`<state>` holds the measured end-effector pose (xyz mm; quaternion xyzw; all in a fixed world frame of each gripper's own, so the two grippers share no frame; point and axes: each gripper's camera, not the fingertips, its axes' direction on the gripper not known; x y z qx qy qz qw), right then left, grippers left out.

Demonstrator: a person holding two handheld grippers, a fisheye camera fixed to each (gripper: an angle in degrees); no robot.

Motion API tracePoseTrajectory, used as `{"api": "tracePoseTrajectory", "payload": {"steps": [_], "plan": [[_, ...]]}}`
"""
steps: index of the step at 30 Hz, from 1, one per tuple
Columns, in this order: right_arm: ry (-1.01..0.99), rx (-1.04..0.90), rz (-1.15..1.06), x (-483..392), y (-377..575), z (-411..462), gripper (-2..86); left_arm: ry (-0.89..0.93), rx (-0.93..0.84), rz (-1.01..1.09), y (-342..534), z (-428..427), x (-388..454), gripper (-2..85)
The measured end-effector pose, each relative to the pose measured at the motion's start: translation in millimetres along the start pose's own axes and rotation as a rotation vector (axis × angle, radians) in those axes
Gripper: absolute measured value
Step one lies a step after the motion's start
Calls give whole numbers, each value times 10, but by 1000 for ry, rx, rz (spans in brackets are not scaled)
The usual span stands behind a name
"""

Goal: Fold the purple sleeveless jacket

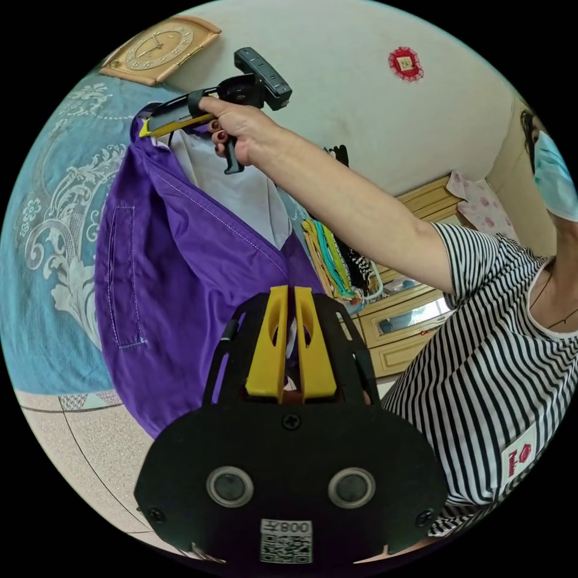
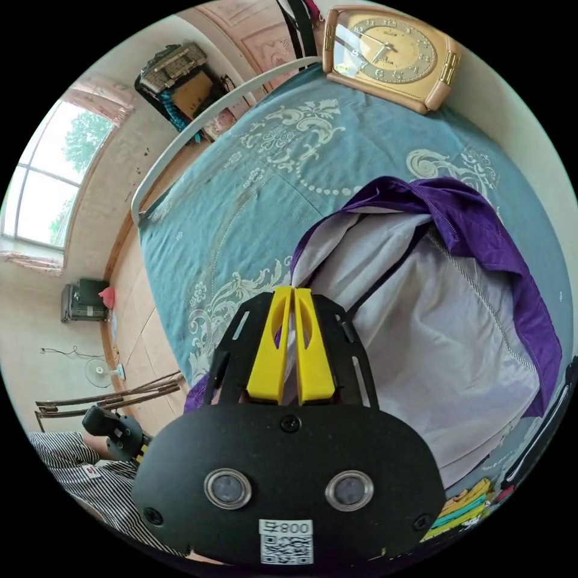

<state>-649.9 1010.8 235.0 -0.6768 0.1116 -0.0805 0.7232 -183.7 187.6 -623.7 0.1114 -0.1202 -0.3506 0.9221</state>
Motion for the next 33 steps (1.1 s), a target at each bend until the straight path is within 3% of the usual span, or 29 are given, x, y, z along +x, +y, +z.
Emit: {"api": "tracePoseTrajectory", "payload": {"steps": [4, 8, 11, 15, 26, 33], "plan": [[-209, 191, -15, 317, 156, -710, 6, 29, 11, 63, -141, 159, -10, 24], [-249, 319, 43, 820, 548, -1252, 4, 63, -47, 138, -305, 524, -14, 29], [-166, 303, 188, 1399, 866, -1263, 5, 89, -141, 134, -441, 1034, -187, 38], [-202, 156, 440, 2228, 1171, -808, 9, 61, -231, 85, -548, 1569, -483, 63], [-148, 309, 480, 2453, 1059, -915, 16, -260, 82, -29, -1026, 934, -1291, 91], [77, 203, 454, 2569, 356, -844, 5, -240, 138, 80, -2117, 1464, -1802, 93]]}}
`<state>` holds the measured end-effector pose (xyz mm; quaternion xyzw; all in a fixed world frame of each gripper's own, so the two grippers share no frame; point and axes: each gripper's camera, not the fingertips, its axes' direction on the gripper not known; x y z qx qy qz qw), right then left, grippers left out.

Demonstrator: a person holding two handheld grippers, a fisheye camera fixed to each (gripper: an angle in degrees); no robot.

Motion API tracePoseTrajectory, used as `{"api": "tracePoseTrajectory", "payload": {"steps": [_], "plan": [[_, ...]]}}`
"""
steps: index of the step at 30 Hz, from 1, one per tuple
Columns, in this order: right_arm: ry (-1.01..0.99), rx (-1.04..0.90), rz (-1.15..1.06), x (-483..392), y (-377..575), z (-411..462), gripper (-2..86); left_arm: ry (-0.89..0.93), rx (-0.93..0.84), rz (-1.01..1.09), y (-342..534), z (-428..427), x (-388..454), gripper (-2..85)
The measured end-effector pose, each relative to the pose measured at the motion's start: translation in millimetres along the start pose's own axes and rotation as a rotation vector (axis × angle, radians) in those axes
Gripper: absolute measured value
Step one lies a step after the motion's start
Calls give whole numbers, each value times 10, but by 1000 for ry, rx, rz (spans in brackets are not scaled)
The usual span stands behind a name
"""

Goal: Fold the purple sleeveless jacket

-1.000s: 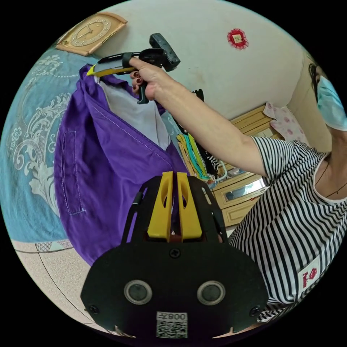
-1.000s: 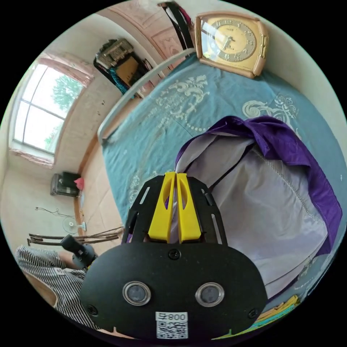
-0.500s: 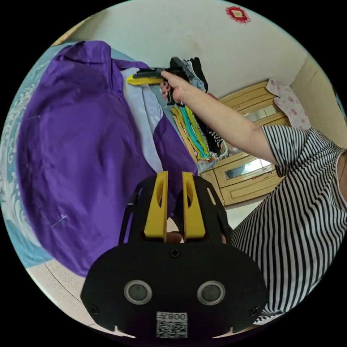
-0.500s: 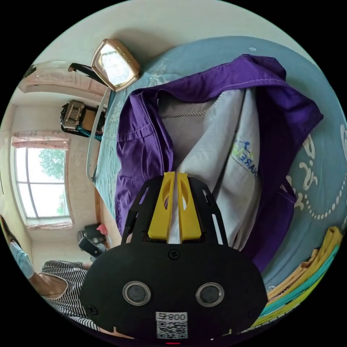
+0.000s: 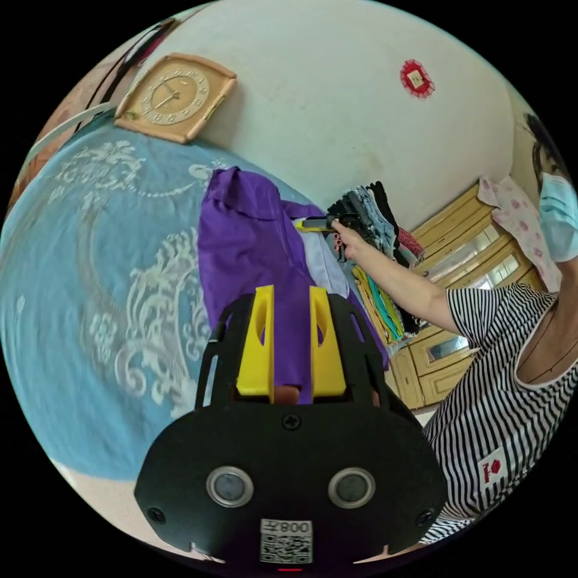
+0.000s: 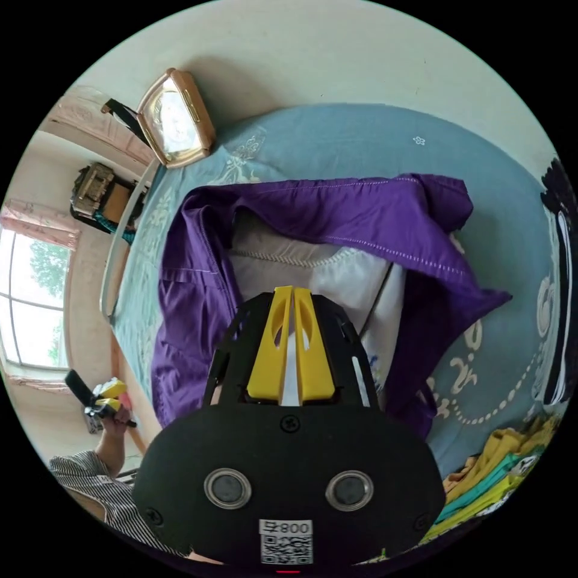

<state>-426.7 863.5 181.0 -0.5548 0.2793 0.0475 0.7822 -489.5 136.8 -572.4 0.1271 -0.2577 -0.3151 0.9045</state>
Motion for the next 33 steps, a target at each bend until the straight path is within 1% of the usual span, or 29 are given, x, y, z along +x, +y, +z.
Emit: {"api": "tracePoseTrajectory", "payload": {"steps": [2, 6, 10, 14, 17, 18, 19, 21, 24, 26, 27, 28, 29, 30, 31, 32, 33], "plan": [[68, 4, -29, -62, -126, 32, 2, 34, -8, 70, -368, 372, -17, 93], [183, -11, -101, -213, -377, 163, -1, 43, -23, 217, -1231, 1297, -3, 93], [284, 75, -166, -414, -537, 118, -2, 55, -2, 298, -2004, 2146, -10, 89], [400, 102, -211, -536, -755, 84, -3, -7, -74, 355, -2545, 2921, -23, 74], [448, 108, -226, -605, -948, 25, -3, -168, -273, 378, -2926, 3667, -74, 39], [433, 123, -231, -640, -984, -30, -3, -285, -348, 371, -3046, 3934, -123, 26], [426, 166, -241, -684, -975, -100, -3, -379, -382, 381, -3147, 4136, -168, 16], [429, 247, -262, -753, -918, -211, -2, -480, -415, 388, -3317, 4366, -246, 9], [409, 325, -283, -821, -822, -364, -2, -649, -317, 419, -3658, 4528, -325, 3], [296, 356, -329, -884, -688, -459, -1, -664, -307, 409, -3904, 4616, -398, 2], [214, 355, -399, -951, -560, -475, 0, -652, -286, 389, -4034, 4639, -436, 1], [192, 343, -451, -1016, -445, -426, 0, -644, -237, 395, -4116, 4644, -433, 1], [204, 325, -463, -1043, -406, -373, 0, -647, -220, 412, -4146, 4659, -418, 1], [254, 257, -477, -1081, -373, -220, 0, -684, -208, 448, -4199, 4723, -387, 1], [335, 177, -492, -1096, -383, -41, 1, -740, -210, 483, -4252, 4818, -367, 0], [387, 153, -484, -1086, -399, 34, 1, -762, -219, 498, -4281, 4871, -366, 0], [482, 132, -463, -1045, -446, 143, 1, -794, -237, 512, -4349, 4973, -381, 0]]}}
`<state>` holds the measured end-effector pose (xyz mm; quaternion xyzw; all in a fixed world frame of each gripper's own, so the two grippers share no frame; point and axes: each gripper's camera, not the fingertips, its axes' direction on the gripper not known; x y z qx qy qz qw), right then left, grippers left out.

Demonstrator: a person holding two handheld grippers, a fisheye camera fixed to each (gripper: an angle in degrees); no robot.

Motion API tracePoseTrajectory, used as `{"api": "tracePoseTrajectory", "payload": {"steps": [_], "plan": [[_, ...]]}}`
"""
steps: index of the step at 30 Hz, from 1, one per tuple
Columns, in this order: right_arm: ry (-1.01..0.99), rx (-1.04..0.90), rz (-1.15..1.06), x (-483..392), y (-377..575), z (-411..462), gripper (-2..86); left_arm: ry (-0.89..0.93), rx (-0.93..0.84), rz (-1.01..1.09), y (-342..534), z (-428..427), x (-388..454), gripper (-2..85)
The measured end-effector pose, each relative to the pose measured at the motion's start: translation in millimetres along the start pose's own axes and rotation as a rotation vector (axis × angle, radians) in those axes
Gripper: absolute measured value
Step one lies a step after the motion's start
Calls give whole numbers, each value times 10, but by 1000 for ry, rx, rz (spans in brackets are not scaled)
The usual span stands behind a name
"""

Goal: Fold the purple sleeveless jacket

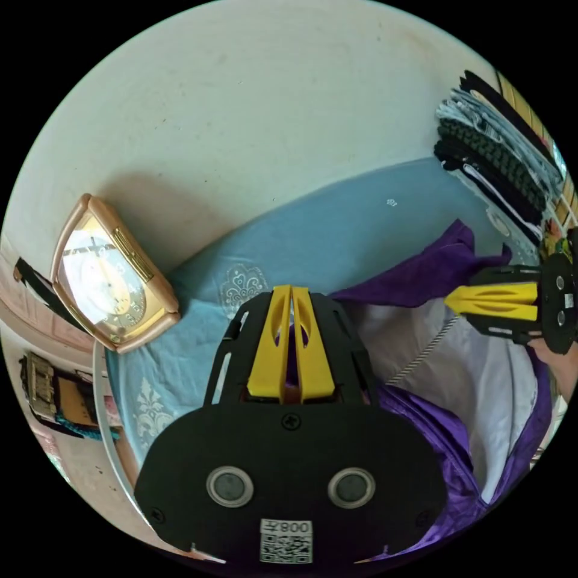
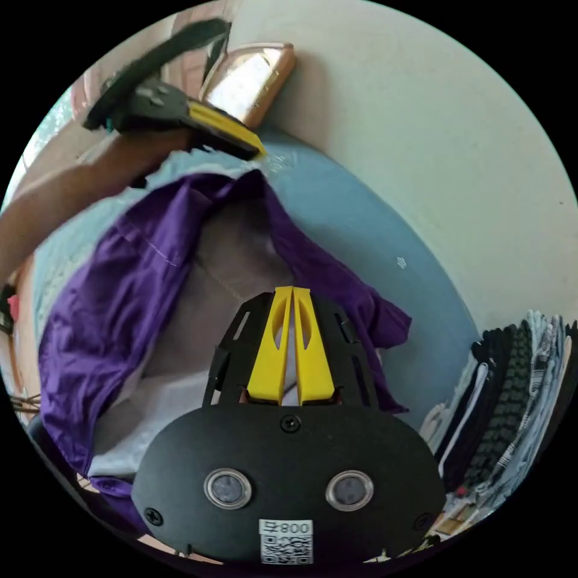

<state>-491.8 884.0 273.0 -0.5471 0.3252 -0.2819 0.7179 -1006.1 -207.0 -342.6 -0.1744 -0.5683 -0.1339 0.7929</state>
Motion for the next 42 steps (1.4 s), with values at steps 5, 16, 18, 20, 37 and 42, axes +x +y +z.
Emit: {"api": "tracePoseTrajectory", "payload": {"steps": [5, 16, 18, 20, 37, 42], "plan": [[93, -59, 55, 217, -168, 170, 1, 127, 115, -63, -114, -9, -80, 1], [89, 40, 147, 528, -571, 180, 1, 95, -20, -39, -543, 548, -246, 0], [56, 70, 165, 576, -531, 147, 0, 114, -12, -114, -661, 586, -478, 0], [30, 107, 152, 560, -446, 87, 0, 107, 5, -170, -744, 589, -651, 0], [-189, 35, 242, 865, -14, 697, 10, 611, 241, -472, -203, -12, -2235, 17], [-298, 91, 50, 375, -83, 718, 44, 669, 167, -441, 349, -110, -2331, 46]]}}
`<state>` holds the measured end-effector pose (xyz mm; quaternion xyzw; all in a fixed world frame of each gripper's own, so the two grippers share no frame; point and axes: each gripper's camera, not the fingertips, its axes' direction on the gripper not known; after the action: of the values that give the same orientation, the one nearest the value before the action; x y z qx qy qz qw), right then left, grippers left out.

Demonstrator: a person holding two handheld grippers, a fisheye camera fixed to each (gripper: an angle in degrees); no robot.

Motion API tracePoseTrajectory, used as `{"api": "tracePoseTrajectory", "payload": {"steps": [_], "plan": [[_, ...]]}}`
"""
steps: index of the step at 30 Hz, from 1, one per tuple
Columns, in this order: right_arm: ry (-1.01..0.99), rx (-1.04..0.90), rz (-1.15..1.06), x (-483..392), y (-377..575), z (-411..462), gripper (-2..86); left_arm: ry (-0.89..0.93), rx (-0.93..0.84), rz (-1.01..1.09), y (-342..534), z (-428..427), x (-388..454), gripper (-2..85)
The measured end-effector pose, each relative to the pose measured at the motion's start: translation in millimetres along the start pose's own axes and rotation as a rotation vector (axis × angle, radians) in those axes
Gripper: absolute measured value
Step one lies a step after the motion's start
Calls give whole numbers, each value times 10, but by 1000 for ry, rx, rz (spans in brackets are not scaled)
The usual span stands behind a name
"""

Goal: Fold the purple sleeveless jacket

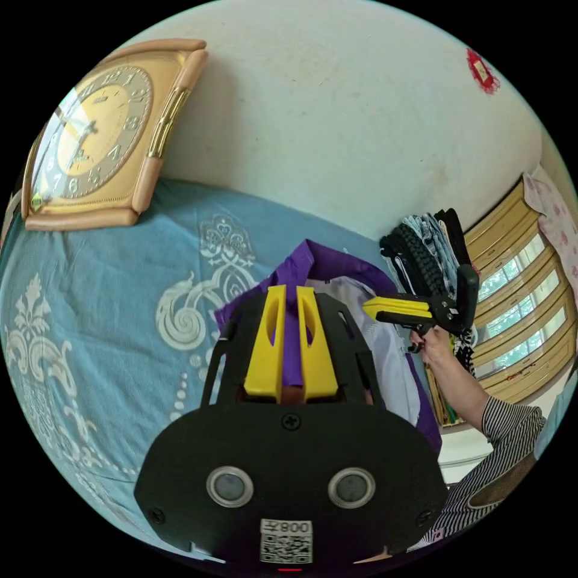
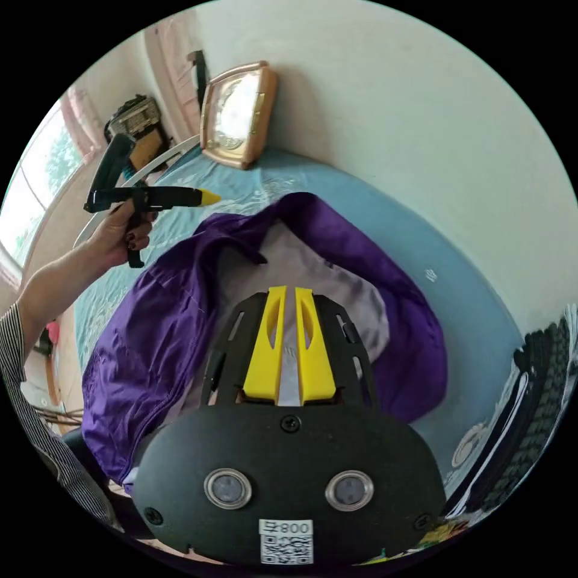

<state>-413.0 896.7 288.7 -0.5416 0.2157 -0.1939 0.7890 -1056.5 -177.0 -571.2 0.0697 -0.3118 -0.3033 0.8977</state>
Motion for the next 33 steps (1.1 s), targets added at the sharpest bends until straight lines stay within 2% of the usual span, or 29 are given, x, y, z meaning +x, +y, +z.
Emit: {"api": "tracePoseTrajectory", "payload": {"steps": [4, 6, 8, 10, 12, 13, 19, 23, 25, 27, 30, 33], "plan": [[36, -80, -45, -125, -245, 474, 54, 126, 0, 22, 137, -207, 37, 85], [23, -108, -29, -89, -303, 643, 42, 124, -24, 91, 88, -264, 185, 98], [12, -117, -2, -35, -321, 751, 23, 58, -93, 185, 19, -265, 396, 102], [-35, -104, 32, 52, -313, 824, 11, -124, -196, 294, -6, -201, 642, 82], [-82, -104, 58, 129, -297, 867, 7, -266, -246, 306, 26, -185, 711, 45], [-112, -91, 70, 172, -266, 868, 5, -280, -217, 297, 64, -281, 720, 38], [-281, 19, 90, 347, 57, 813, 3, -96, 134, 190, 296, -1244, 661, 29], [-275, 30, 119, 483, -76, 835, 3, 8, 51, 224, 303, -1278, 722, 42], [-173, 45, 169, 656, -161, 763, 4, 47, 74, 198, 297, -1417, 698, 56], [-204, 96, 183, 828, -152, 624, 4, 96, 86, 202, 295, -1580, 655, 63], [-95, 136, 219, 1041, -54, 498, 4, 79, 89, 177, 403, -1846, 524, 76], [-179, 86, 296, 1304, 125, 610, 8, 71, 72, 145, 672, -2142, 327, 90]]}}
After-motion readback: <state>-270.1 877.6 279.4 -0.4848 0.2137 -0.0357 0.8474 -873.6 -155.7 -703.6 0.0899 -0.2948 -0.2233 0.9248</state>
